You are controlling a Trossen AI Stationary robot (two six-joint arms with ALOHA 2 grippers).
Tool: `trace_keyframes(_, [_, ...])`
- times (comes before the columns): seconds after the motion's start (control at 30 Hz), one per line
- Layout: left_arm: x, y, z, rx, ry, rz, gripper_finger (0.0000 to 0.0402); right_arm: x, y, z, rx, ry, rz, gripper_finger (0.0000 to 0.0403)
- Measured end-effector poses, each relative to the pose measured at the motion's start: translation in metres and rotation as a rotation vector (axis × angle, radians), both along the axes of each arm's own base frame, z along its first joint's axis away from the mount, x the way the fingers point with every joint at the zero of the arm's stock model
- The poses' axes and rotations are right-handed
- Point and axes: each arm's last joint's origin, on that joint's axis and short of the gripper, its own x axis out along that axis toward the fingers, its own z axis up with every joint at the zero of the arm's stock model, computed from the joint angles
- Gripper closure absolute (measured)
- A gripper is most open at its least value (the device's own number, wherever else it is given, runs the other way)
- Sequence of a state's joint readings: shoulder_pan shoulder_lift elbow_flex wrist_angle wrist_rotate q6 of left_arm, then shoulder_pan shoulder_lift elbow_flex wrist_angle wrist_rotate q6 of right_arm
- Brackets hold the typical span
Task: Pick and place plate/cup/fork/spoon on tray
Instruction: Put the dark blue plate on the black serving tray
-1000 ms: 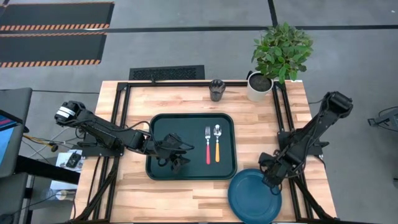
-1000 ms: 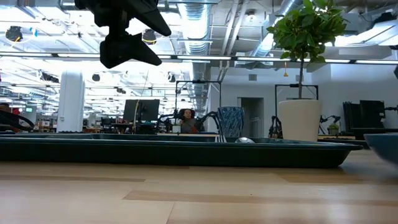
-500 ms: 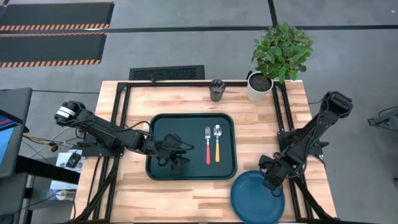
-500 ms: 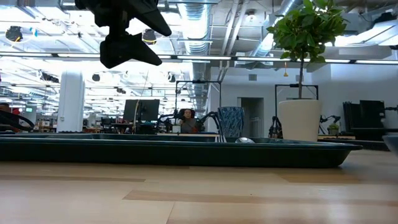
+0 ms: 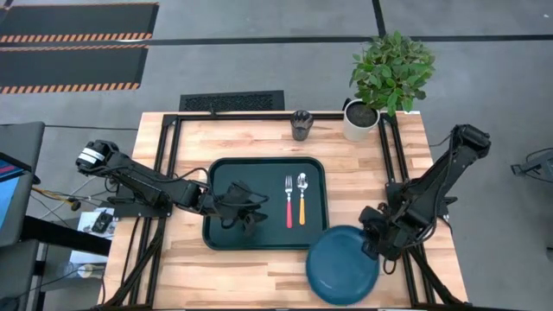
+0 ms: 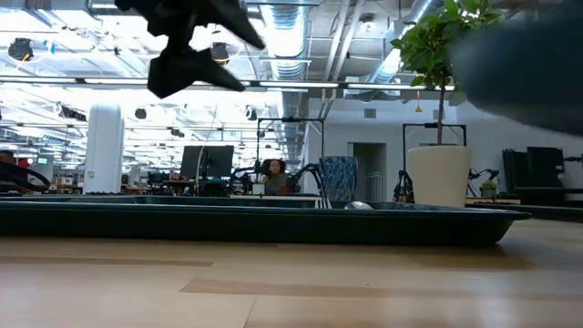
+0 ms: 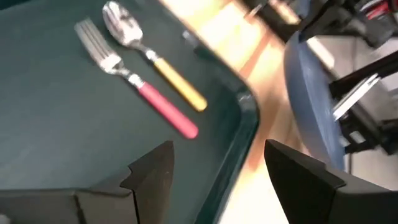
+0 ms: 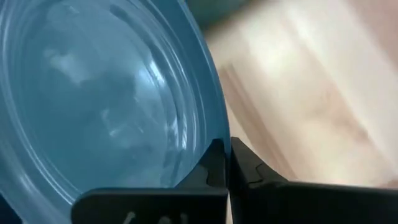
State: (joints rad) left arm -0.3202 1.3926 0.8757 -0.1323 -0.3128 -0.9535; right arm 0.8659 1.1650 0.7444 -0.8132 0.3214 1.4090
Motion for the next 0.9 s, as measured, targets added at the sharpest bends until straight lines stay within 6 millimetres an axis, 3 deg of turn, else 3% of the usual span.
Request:
trace_keyframes(0.33, [0.011, -0.003, 0.019, 0.087, -0.219, -0.068, 0.0164, 0.027, -0.013, 0.040, -0.077, -0.198, -0.192, 0.0396])
trace_keyframes(0.53, [0.011, -0.001, 0.021, 0.165, -0.235, -0.040, 0.0164, 0.040, -0.029, 0.044, -0.144, -0.230, -0.249, 0.0397])
trace_keyframes(0.9, [0.012, -0.001, 0.022, 0.138, -0.247, -0.018, 0.0164, 0.059, -0.055, 0.047, -0.268, -0.265, -0.273, 0.0393])
